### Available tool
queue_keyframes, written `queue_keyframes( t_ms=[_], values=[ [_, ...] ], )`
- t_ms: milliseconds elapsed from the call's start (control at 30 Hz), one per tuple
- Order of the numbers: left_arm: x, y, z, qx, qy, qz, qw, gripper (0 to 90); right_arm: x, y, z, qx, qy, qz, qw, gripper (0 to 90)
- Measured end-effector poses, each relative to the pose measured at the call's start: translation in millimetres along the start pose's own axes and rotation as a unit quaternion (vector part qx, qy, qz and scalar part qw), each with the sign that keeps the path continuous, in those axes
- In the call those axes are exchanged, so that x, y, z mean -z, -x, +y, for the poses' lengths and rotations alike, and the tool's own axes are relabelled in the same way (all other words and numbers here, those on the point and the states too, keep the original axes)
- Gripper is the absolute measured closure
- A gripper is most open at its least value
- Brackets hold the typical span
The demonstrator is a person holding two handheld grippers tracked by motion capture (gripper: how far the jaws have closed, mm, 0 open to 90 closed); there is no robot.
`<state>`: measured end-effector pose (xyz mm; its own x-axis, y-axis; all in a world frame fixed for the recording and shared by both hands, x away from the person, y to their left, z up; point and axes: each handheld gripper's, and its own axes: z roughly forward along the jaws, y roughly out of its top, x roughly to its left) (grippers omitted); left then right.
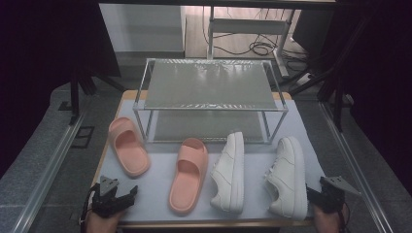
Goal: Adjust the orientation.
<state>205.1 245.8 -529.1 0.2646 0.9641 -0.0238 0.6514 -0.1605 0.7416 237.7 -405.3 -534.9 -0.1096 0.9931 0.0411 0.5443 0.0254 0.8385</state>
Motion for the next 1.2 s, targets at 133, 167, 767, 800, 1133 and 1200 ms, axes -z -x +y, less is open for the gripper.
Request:
queue_keyframes(
  t_ms=[133,167,767,800,1133,1200],
  values=[
    [0.2,1.5,1.6,0.004,-0.006,0.005,1.0000,21.5,0.0,0.0,0.0,0.000,0.000,0.000,1.0000,16.9],
    [0.2,1.5,1.6,0.004,-0.006,0.005,1.0000,21.5,0.0,0.0,0.0,0.000,0.000,0.000,1.0000,16.9],
    [5.4,-3.0,9.0,0.016,0.004,-0.011,0.9998,24.9,-0.2,0.1,0.2,-0.001,0.000,0.000,1.0000,16.9],
    [5.3,-3.3,9.6,0.012,0.003,-0.007,0.9999,26.1,-0.2,0.1,0.2,-0.001,0.000,0.000,1.0000,16.9],
    [7.8,-2.9,29.6,0.000,0.008,-0.022,0.9997,33.1,-0.3,0.1,0.2,-0.001,0.000,0.000,1.0000,16.9],
    [7.1,-2.4,34.1,-0.001,0.010,-0.024,0.9996,33.1,-0.3,0.1,0.2,-0.001,0.000,0.000,1.0000,16.9]
  ],
)
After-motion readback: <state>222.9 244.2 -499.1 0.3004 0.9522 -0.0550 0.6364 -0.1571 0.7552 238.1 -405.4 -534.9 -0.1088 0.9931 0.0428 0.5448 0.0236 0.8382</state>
